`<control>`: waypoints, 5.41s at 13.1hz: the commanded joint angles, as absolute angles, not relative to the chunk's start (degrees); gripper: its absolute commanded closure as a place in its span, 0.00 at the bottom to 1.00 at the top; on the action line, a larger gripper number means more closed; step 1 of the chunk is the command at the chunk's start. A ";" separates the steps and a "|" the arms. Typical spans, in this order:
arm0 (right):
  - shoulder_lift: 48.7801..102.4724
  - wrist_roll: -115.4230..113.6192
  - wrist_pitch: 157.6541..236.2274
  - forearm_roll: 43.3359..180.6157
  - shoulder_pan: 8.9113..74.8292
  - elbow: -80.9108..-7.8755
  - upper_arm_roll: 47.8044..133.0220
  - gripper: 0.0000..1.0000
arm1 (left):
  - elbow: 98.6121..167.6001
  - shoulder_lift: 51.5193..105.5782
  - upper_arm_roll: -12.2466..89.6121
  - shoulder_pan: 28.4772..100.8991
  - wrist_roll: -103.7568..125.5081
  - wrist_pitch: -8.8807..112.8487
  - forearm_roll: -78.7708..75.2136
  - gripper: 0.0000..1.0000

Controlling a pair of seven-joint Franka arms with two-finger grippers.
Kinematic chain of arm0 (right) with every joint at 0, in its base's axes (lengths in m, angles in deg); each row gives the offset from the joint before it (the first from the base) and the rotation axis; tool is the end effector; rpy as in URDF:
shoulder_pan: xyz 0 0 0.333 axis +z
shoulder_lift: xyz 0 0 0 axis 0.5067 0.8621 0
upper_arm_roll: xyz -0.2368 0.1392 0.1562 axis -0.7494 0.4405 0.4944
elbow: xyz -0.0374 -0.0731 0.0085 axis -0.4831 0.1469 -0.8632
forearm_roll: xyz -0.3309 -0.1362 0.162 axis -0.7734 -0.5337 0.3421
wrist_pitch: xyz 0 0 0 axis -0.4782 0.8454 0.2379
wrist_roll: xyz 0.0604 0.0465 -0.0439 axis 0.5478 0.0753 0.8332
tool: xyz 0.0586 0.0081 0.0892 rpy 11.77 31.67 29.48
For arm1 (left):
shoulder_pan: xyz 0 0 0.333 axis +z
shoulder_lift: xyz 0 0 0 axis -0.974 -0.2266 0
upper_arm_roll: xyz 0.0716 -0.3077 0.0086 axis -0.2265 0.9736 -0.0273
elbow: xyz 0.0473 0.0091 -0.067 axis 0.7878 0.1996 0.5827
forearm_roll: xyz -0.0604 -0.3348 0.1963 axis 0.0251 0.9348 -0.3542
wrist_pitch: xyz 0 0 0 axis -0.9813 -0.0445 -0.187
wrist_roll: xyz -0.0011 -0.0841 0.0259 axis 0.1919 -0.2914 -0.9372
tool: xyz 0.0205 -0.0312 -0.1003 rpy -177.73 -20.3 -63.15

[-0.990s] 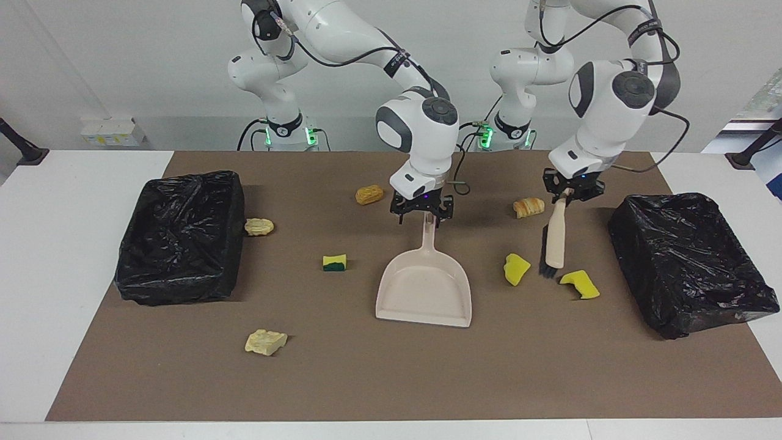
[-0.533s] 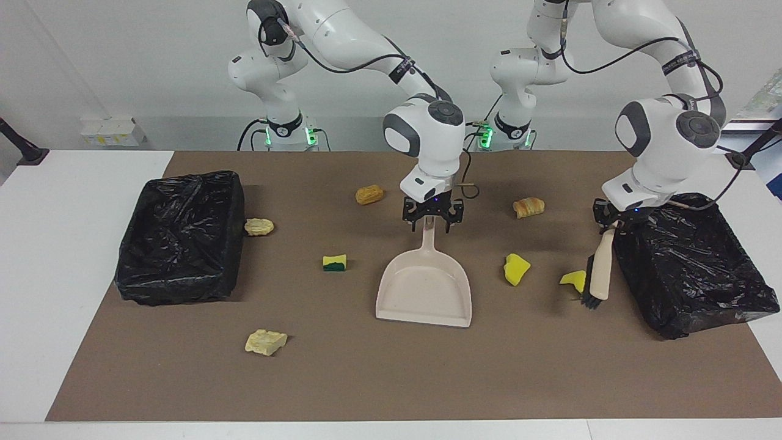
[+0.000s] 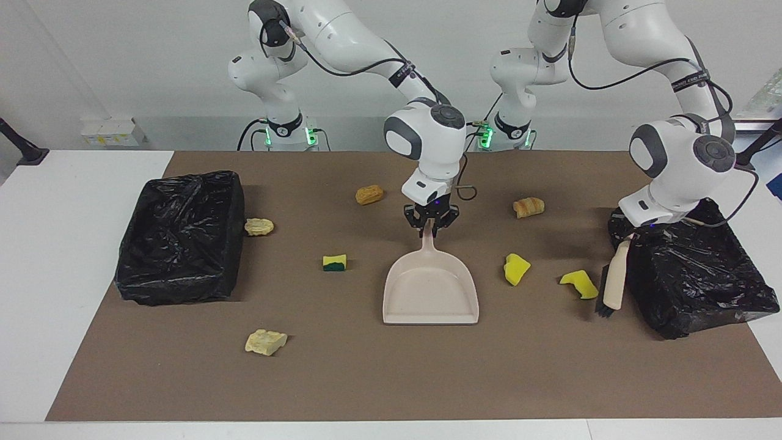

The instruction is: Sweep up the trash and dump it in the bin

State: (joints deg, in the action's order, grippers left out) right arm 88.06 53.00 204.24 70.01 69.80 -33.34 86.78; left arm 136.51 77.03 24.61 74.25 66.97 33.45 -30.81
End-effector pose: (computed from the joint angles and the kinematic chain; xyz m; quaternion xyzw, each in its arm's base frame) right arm 0.5139 0.4601 0.3542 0.9965 0.0238 0.0766 0.0222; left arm 0.5814 0.0855 0.3691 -0.9536 0.2952 0.0518 0.0283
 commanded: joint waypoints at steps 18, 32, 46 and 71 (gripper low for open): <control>81.03 -44.14 196.76 73.65 60.33 -39.25 87.17 1.00 | 151.87 97.22 39.35 72.69 1.01 11.71 -31.84 1.00; 80.94 -46.17 198.43 71.81 60.24 -39.96 87.26 1.00 | 169.20 100.06 49.80 69.79 -41.53 32.92 -19.89 1.00; 80.94 -44.76 198.34 72.25 60.07 -39.96 87.26 1.00 | 148.10 94.41 45.87 71.37 5.71 15.55 -26.37 1.00; 80.41 -44.67 199.40 71.89 59.98 -41.54 87.26 1.00 | 147.15 91.16 64.04 67.76 -0.31 28.32 -26.83 1.00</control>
